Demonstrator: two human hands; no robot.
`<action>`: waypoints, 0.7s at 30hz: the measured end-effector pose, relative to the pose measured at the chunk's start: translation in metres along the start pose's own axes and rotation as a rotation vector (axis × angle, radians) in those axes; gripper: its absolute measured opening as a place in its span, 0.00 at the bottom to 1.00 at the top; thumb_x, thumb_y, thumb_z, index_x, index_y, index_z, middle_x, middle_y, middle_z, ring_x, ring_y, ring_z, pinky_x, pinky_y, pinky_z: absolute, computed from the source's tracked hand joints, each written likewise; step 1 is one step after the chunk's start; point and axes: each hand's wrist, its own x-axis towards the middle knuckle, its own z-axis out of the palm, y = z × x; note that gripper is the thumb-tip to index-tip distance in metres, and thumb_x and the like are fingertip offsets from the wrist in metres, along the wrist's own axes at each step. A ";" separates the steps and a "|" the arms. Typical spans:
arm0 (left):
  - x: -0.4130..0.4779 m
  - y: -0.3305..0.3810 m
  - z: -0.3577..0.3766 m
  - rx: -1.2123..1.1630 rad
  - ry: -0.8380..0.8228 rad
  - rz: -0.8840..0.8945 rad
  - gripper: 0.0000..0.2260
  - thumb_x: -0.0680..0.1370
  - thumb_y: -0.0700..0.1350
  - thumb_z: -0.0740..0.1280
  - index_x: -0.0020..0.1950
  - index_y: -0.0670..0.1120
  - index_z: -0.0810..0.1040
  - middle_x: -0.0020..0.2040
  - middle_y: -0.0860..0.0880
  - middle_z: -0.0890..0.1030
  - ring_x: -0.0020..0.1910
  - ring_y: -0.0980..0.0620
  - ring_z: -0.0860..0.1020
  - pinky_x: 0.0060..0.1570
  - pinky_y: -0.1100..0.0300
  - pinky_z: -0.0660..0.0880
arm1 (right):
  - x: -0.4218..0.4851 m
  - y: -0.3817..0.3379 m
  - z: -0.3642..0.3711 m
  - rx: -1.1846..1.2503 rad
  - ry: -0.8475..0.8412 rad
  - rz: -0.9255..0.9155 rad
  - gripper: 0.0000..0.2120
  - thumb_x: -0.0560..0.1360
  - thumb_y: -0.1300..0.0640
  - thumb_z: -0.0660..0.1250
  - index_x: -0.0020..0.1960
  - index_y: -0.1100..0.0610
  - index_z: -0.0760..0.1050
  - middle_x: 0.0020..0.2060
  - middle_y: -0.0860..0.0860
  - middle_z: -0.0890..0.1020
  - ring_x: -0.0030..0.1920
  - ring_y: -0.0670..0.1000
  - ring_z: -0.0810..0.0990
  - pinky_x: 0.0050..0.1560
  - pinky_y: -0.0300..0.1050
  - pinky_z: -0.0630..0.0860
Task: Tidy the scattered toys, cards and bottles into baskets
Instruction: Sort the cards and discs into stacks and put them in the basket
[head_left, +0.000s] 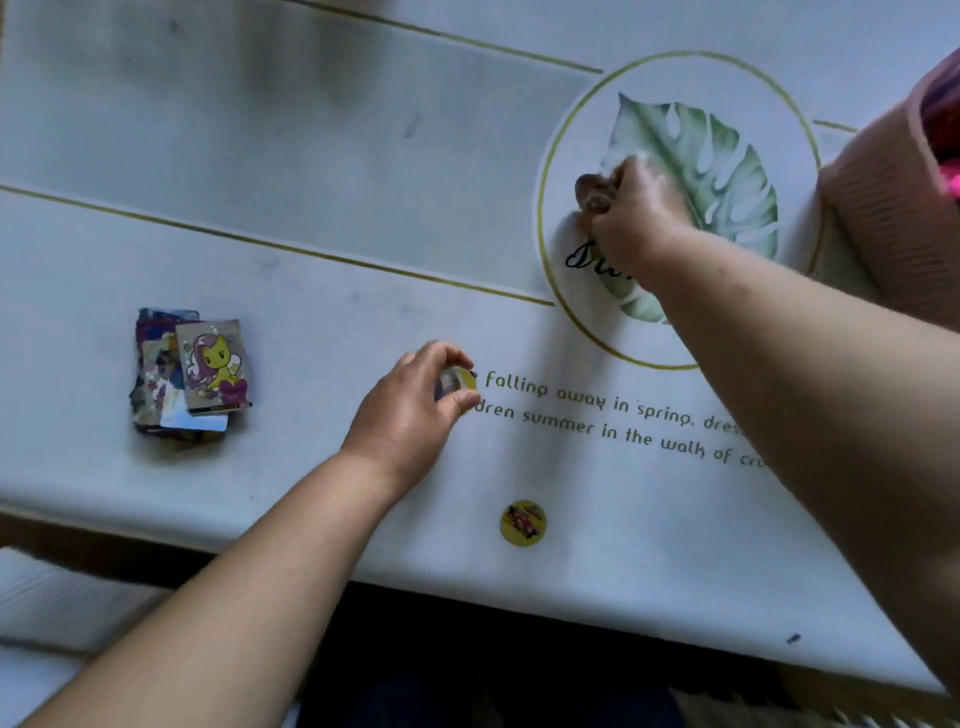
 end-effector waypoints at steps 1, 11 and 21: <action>-0.011 -0.001 0.007 0.047 -0.067 0.046 0.12 0.76 0.49 0.70 0.57 0.55 0.75 0.55 0.53 0.77 0.51 0.52 0.76 0.51 0.59 0.71 | -0.014 0.004 0.004 0.003 -0.021 -0.030 0.22 0.73 0.53 0.70 0.62 0.59 0.67 0.59 0.58 0.74 0.58 0.58 0.74 0.47 0.43 0.66; -0.076 -0.003 0.084 0.813 -0.495 0.411 0.24 0.77 0.34 0.60 0.72 0.46 0.61 0.62 0.43 0.70 0.62 0.42 0.68 0.44 0.53 0.69 | -0.158 0.084 0.041 0.503 -0.068 0.278 0.18 0.68 0.55 0.75 0.54 0.55 0.72 0.44 0.50 0.80 0.45 0.51 0.79 0.44 0.44 0.76; -0.078 -0.028 0.099 0.784 -0.229 0.469 0.21 0.48 0.42 0.83 0.36 0.48 0.78 0.39 0.47 0.77 0.34 0.47 0.75 0.18 0.64 0.66 | -0.210 0.101 0.038 0.859 -0.165 0.424 0.14 0.68 0.62 0.76 0.51 0.59 0.75 0.42 0.56 0.81 0.39 0.50 0.78 0.41 0.43 0.75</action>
